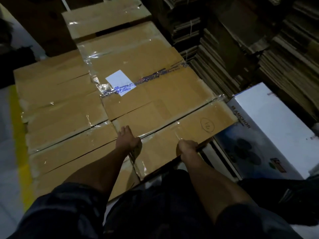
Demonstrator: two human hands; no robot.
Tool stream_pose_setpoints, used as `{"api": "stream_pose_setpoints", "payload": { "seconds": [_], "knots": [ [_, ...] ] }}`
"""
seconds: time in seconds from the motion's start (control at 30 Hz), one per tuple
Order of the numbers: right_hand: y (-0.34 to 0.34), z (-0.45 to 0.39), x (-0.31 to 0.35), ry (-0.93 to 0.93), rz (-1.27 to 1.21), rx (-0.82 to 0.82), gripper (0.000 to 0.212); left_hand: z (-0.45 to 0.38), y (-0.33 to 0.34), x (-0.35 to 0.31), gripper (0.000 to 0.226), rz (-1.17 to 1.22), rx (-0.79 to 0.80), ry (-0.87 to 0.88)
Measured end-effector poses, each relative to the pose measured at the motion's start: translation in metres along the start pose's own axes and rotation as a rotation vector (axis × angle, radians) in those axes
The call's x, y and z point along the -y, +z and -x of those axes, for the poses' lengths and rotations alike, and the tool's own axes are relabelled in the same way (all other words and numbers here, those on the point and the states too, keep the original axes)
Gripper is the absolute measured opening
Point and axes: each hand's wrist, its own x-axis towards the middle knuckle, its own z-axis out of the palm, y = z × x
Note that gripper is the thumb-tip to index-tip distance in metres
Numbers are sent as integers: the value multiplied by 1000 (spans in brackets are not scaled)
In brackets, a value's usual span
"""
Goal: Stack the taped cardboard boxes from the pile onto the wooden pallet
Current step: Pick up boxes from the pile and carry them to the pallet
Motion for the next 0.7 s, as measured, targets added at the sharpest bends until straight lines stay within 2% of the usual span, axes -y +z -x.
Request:
{"api": "stream_pose_setpoints", "payload": {
  "seconds": [0.1, 0.17, 0.27, 0.33, 0.47, 0.53, 0.63, 0.7],
  "knots": [
    [-7, 10, 14, -58, -27, -96, 50, 7, 10, 13, 75, 170, -51, -103],
    [-14, 4, 24, -99, 82, -98, 59, 0, 21, 21, 73, 318, -70, -208],
    [-27, -13, 55, -229, 227, -110, 69, -23, 39, 33, 84, 531, -124, -347],
    [-37, -31, 76, -322, 315, -144, 72, -28, 40, 25, 78, 646, -163, -399],
    [-55, -82, 122, -475, 504, -150, 77, -16, 19, -20, 61, 774, -249, -529],
    [-63, -111, 146, -552, 580, -160, 78, -34, 16, -24, 66, 827, -316, -584],
    [-69, -150, 176, -643, 678, -173, 83, -69, 22, 0, 86, 898, -317, -720],
    [-73, -174, 196, -679, 686, -157, 90, -76, 18, 1, 77, 911, -316, -774]
  ]
}}
